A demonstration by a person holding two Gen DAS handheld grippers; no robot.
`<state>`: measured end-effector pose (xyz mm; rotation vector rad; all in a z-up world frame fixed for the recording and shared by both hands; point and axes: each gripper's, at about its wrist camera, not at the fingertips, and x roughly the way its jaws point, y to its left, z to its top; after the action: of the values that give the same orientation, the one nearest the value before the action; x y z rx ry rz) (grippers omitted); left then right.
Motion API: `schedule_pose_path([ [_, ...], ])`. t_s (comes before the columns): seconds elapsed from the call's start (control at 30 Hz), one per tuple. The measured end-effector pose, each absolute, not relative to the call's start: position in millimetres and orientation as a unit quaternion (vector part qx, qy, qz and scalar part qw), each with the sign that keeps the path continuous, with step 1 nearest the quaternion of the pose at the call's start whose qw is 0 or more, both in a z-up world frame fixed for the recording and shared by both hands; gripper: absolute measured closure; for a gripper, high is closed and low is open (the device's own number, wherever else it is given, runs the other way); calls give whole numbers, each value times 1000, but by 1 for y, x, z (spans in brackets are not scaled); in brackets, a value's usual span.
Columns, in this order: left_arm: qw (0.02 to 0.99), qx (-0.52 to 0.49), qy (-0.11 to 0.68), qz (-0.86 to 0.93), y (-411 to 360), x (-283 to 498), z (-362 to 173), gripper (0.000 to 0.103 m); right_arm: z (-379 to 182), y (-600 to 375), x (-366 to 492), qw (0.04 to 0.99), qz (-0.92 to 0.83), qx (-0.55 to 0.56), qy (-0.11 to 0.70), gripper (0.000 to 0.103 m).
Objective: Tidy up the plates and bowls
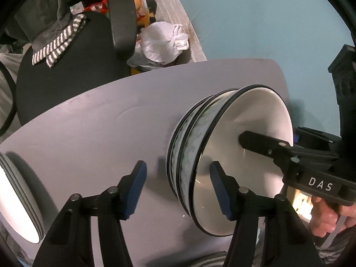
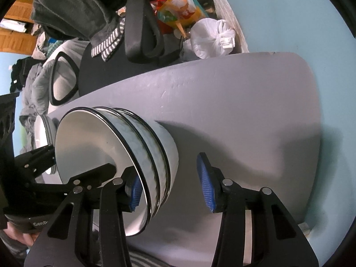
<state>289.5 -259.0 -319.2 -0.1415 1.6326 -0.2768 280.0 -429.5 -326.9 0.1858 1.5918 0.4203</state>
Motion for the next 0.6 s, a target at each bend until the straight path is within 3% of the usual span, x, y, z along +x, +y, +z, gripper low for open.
schedule_pose_path([
  [0.1,671,-71,728,-124,-257,290,-320,46,-329,-429,282,668,191,89,714,58],
  [0.43,676,-113,719,-114,-244,293,-315,73,-335,-423,284,651,209,98,723,58],
  [0.53,678,-109,717,-118,-246,292,-314,75,-334,-423,283,651,210,104,722,67],
  [0.6,681,-103,715,-122,-248,292,-314,76,-332,-422,282,656,208,100,719,67],
])
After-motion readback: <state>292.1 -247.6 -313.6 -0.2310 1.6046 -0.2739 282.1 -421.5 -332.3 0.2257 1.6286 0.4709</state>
